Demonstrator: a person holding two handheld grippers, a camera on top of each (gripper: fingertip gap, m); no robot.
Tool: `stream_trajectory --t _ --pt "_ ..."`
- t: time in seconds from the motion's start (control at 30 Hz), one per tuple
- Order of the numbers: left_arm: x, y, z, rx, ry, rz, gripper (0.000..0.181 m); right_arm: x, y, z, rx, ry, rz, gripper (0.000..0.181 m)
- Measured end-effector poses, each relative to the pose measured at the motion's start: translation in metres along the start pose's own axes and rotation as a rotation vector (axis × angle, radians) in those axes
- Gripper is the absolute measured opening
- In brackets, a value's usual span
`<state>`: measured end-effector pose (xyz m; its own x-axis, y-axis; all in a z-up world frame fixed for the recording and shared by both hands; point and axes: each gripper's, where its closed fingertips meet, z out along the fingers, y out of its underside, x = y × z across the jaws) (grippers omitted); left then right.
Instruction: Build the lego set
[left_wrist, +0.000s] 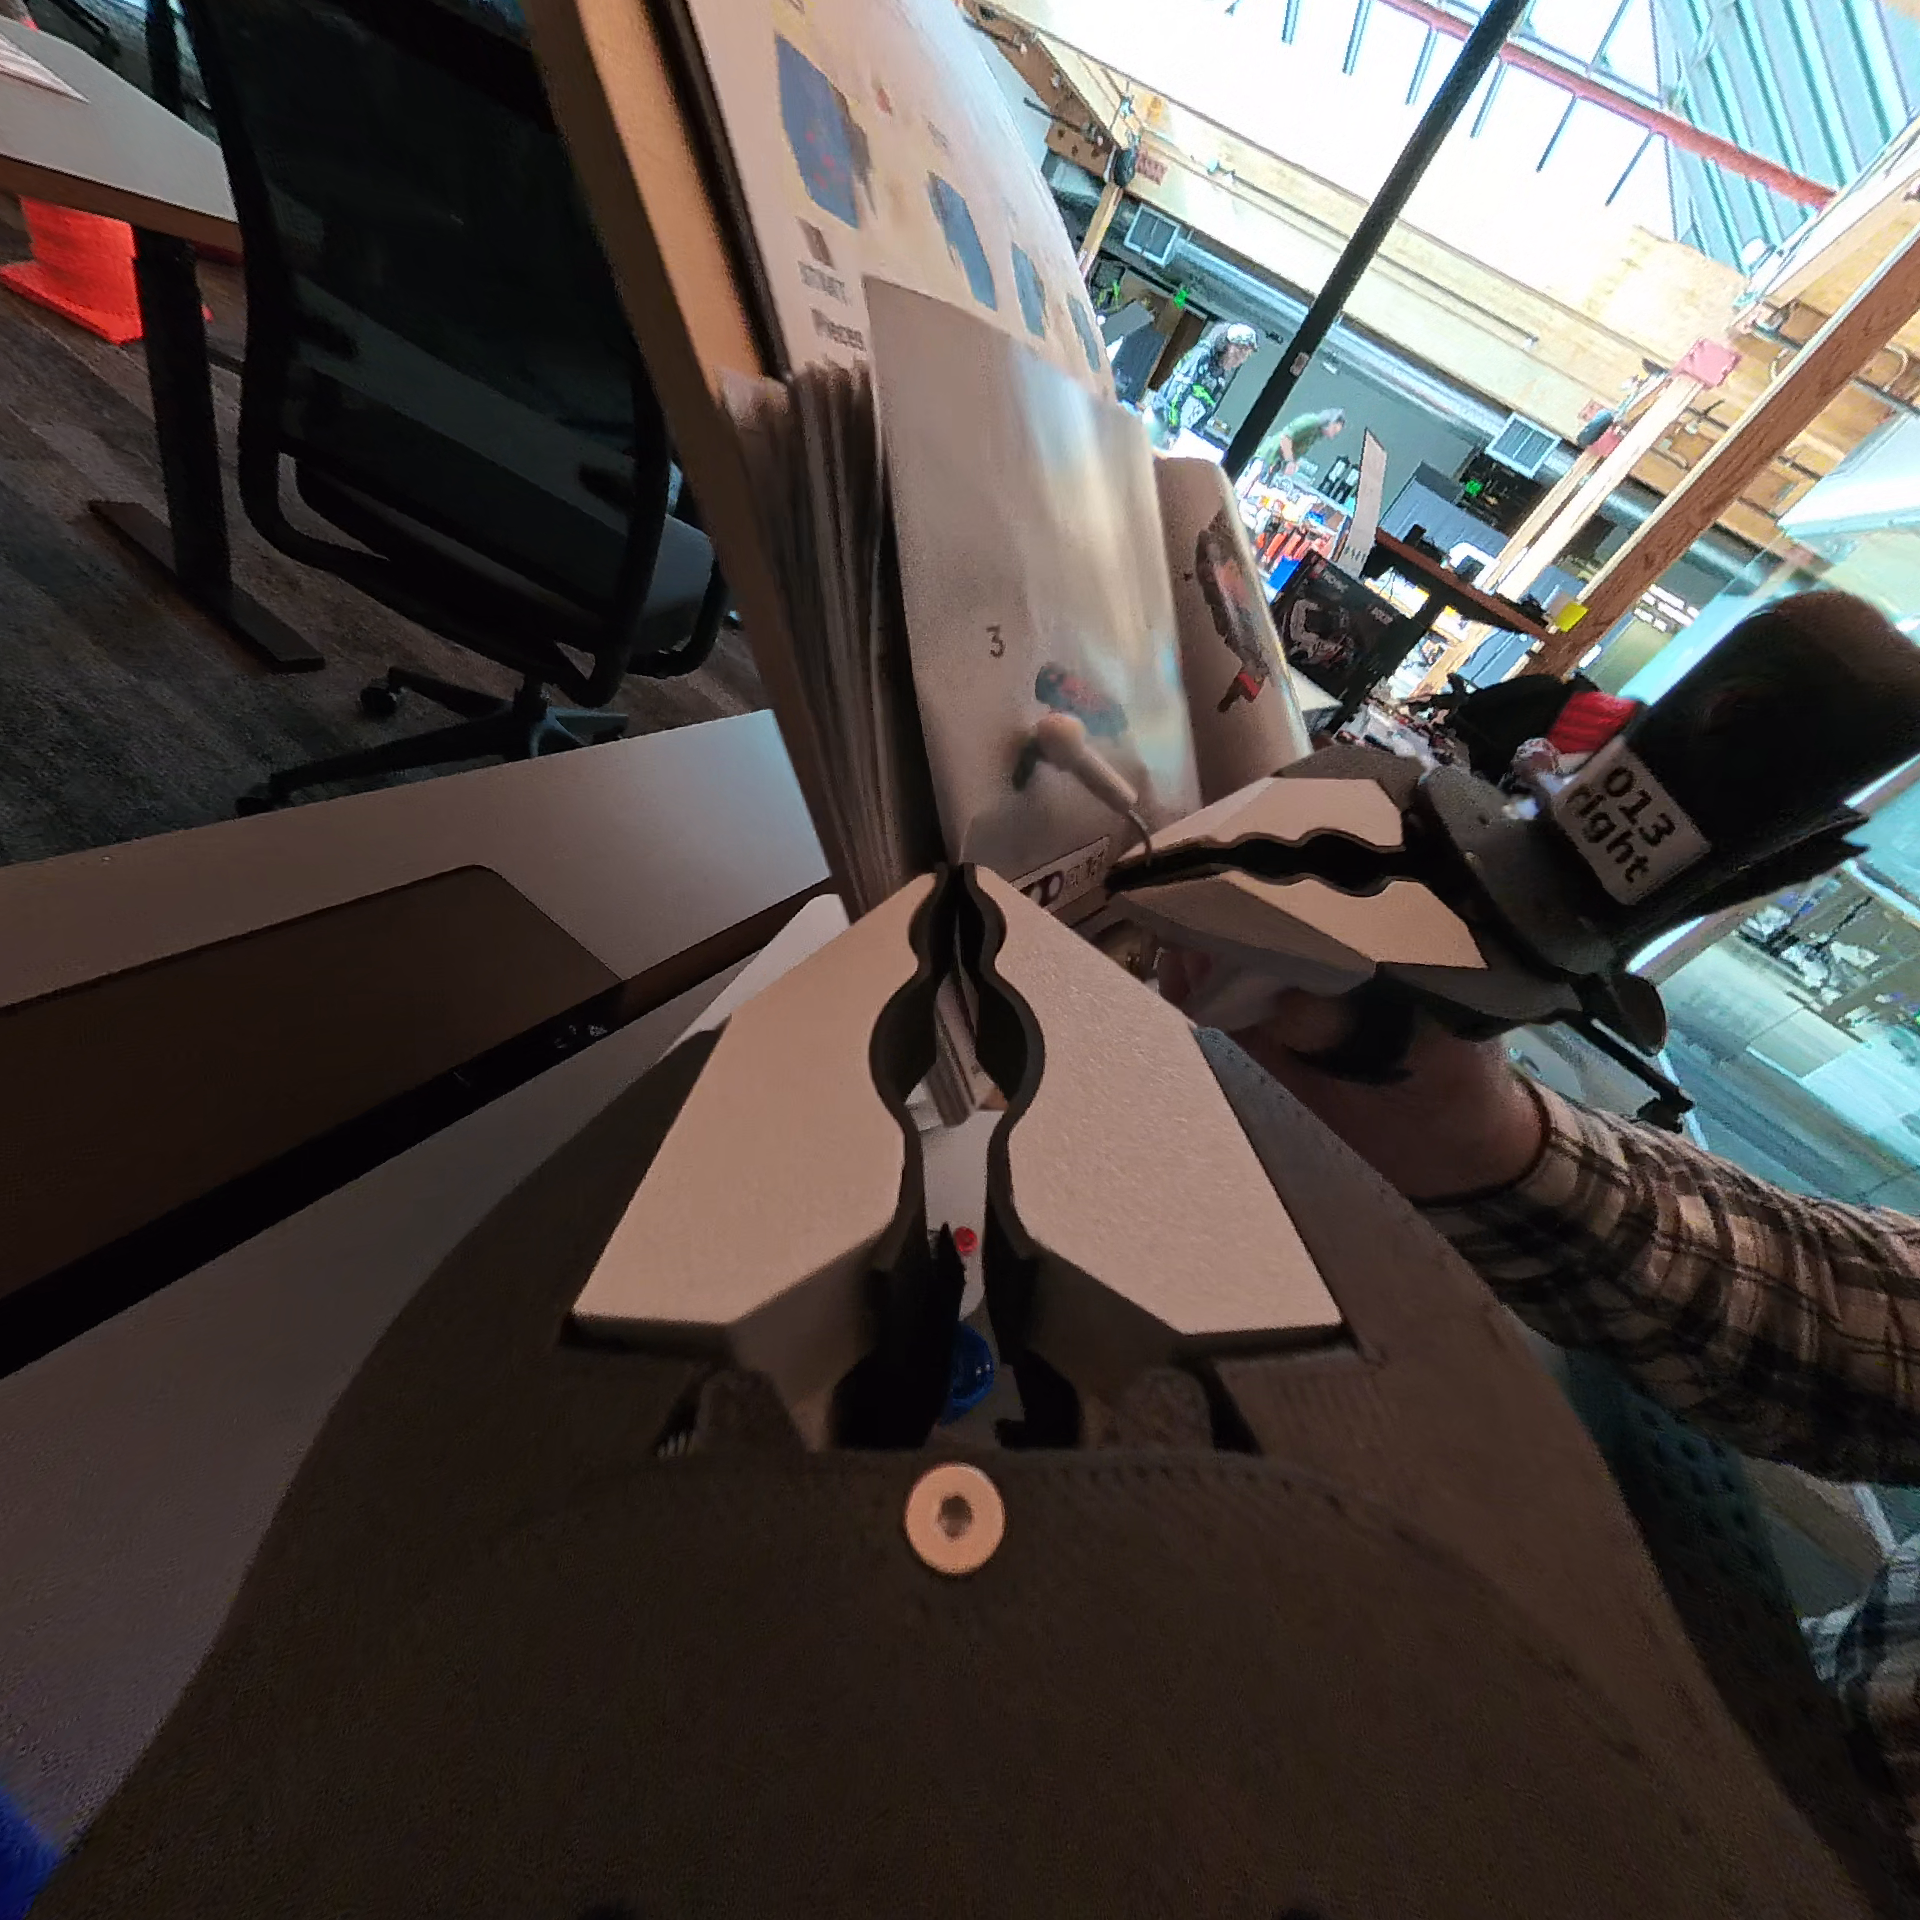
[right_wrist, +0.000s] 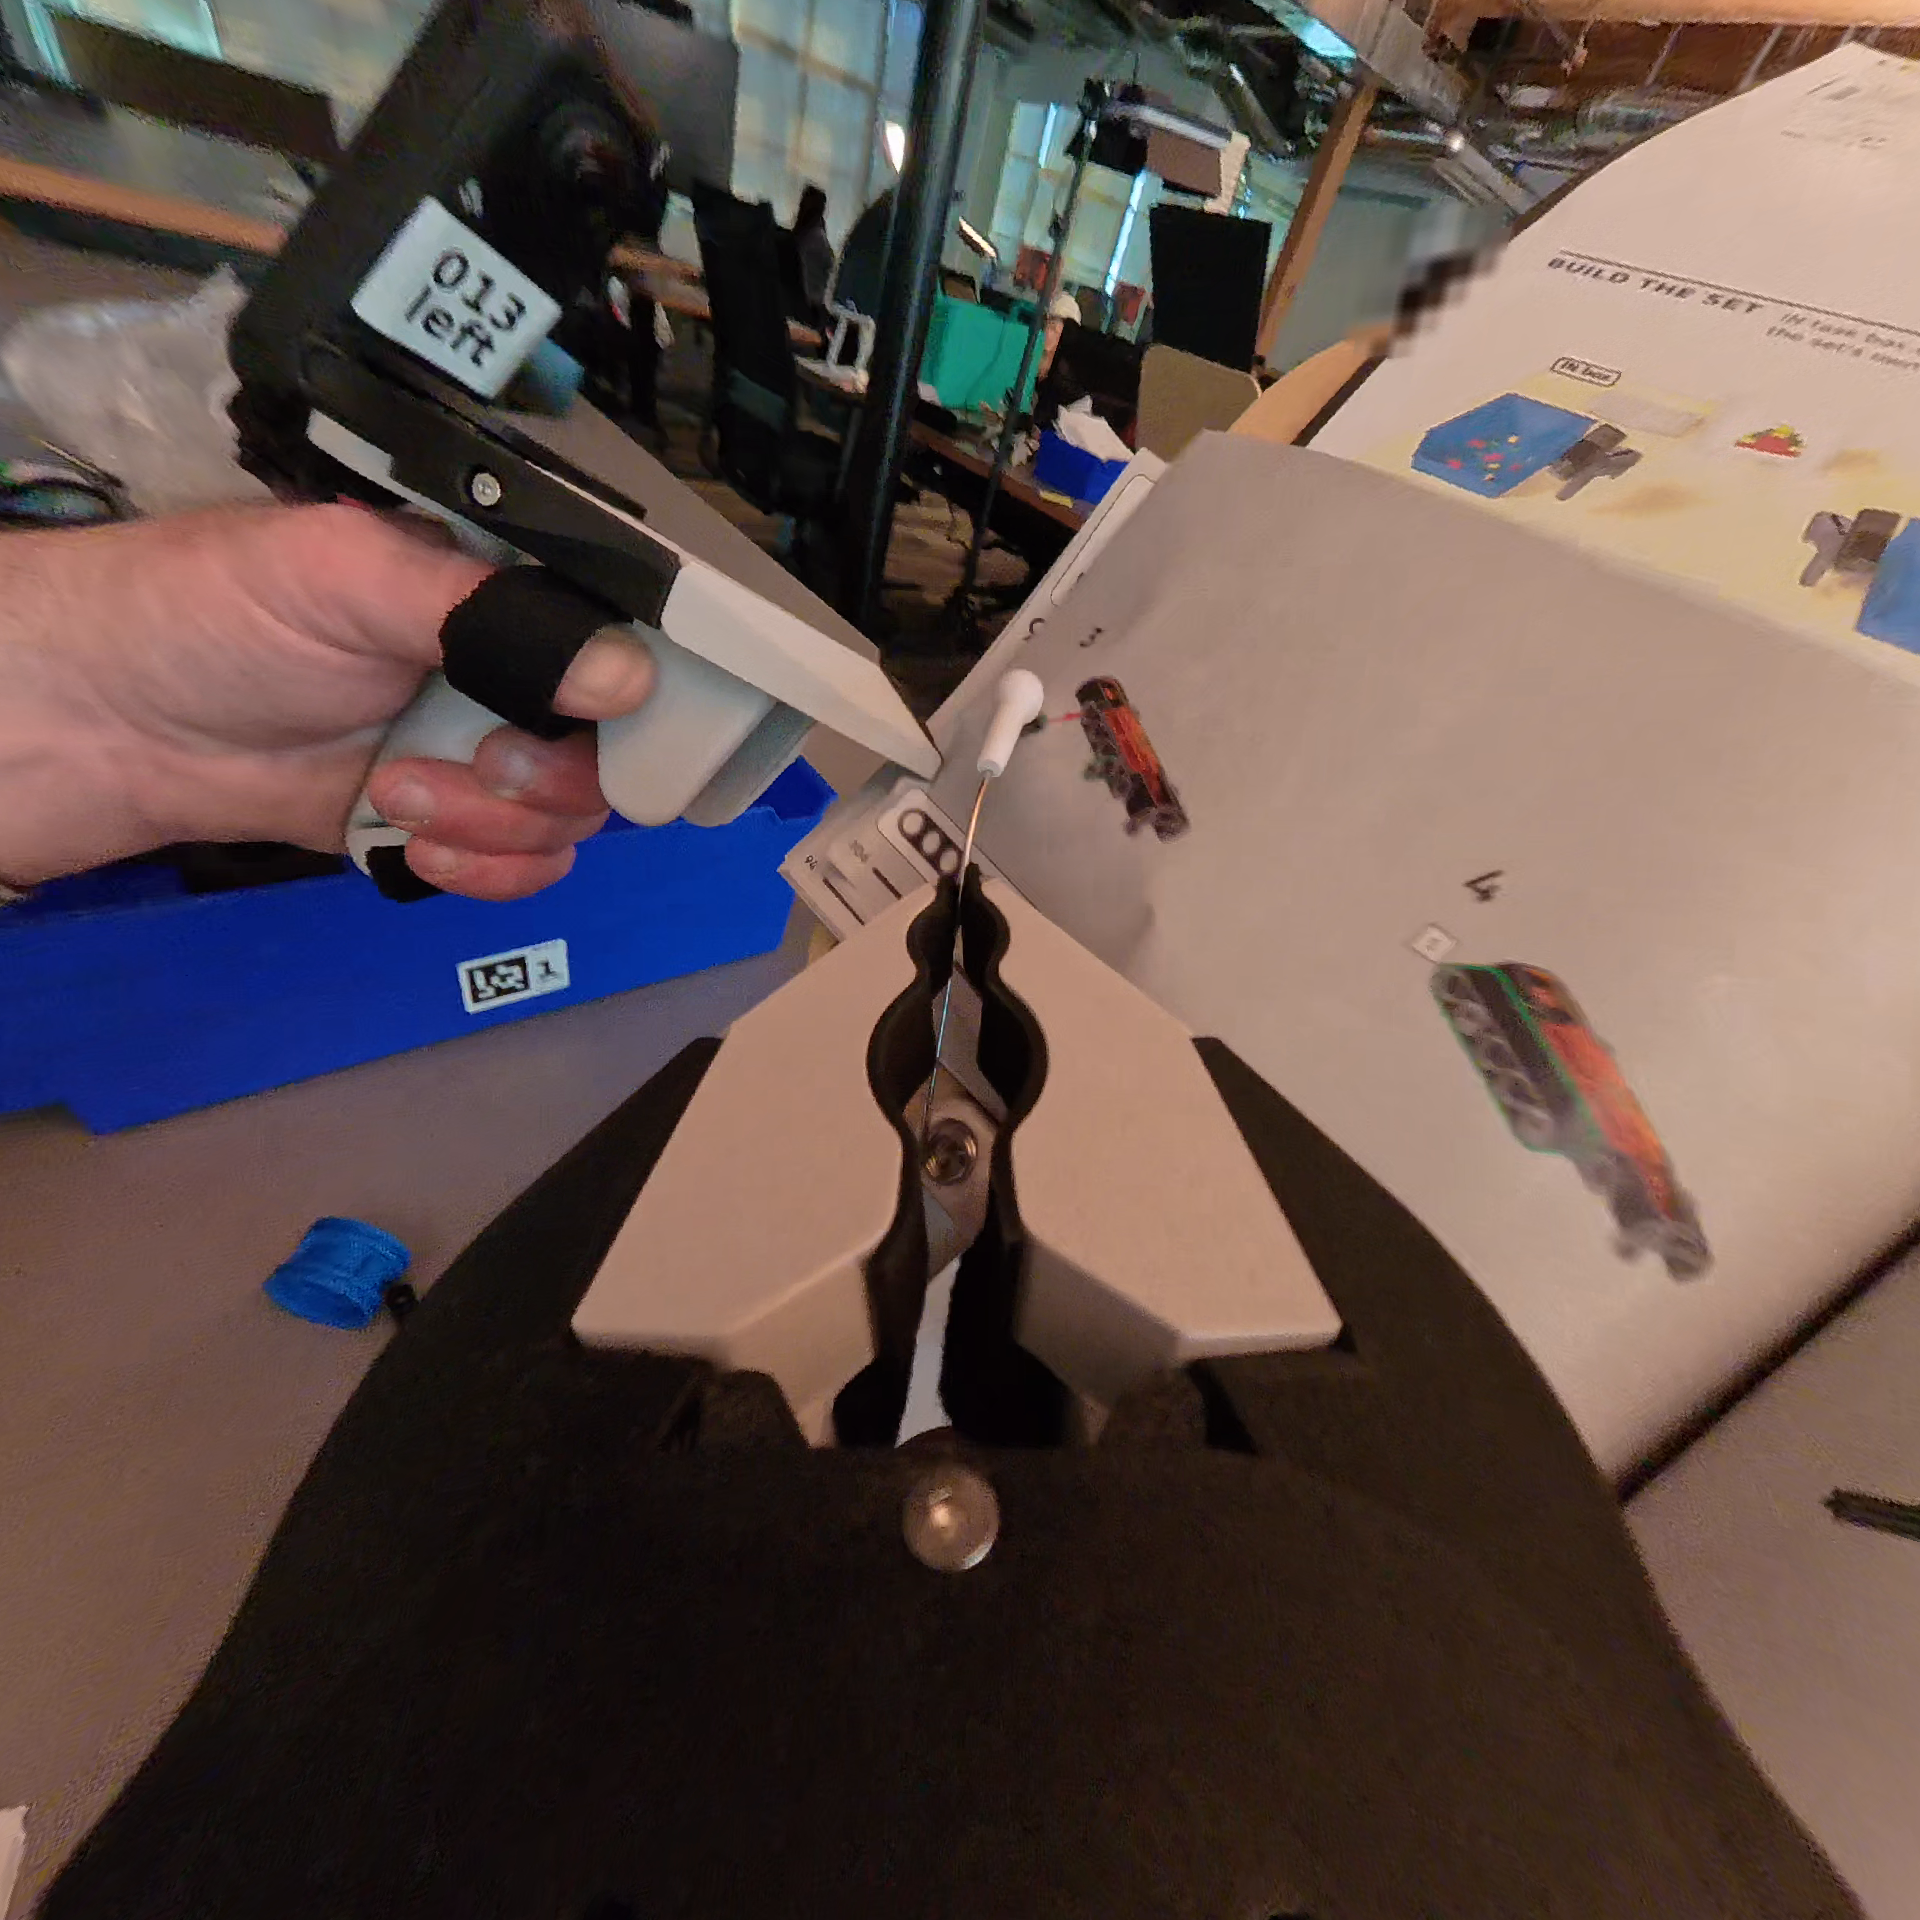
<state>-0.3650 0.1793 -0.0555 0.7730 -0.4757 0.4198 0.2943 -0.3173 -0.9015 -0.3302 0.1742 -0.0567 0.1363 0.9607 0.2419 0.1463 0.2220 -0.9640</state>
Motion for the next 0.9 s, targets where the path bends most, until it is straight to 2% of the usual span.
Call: stream_trajectory --t 0.13,0.23,0.33,0.43,0.5,0.6,0.7,0.8,0.9 --pt "0.001 0.001 0.004 0.004 -0.006 0.002 0.0 0.006 0.001 0.001 -0.034 0.022 0.076 0.0" --pt "0.001 -0.001 -0.001 0.03 -0.043 0.025 0.001 0.01 -0.003 -0.006 -0.057 0.062 0.023 0.008" --pt "-0.003 -0.014 -0.013 0.069 -0.173 0.114 0.022 0.013 -0.012 -0.029 -0.051 0.075 -0.046 0.019" --pt "0.006 -0.034 -0.025 0.112 -0.294 0.258 0.026 0.031 -0.007 -0.066 -0.081 0.117 -0.082 0.018" --pt "0.024 -0.043 -0.023 0.114 -0.336 0.376 0.026 0.049 -0.003 -0.096 -0.091 0.147 -0.045 0.018" --pt "0.063 -0.034 0.009 -0.002 -0.317 0.575 0.025 0.079 0.011 -0.146 -0.12 0.202 0.024 0.016" --pt "0.102 -0.011 0.06 -0.141 -0.259 0.768 0.025 0.102 0.047 -0.188 -0.198 0.236 0.121 0.016" --pt "0.122 0.018 0.114 -0.291 -0.252 0.943 0.024 0.102 0.098 -0.203 -0.324 0.192 0.198 0.021" --pt "0.112 0.031 0.153 -0.379 -0.345 1.075 0.02 0.1 0.134 -0.195 -0.401 0.163 0.208 0.027"
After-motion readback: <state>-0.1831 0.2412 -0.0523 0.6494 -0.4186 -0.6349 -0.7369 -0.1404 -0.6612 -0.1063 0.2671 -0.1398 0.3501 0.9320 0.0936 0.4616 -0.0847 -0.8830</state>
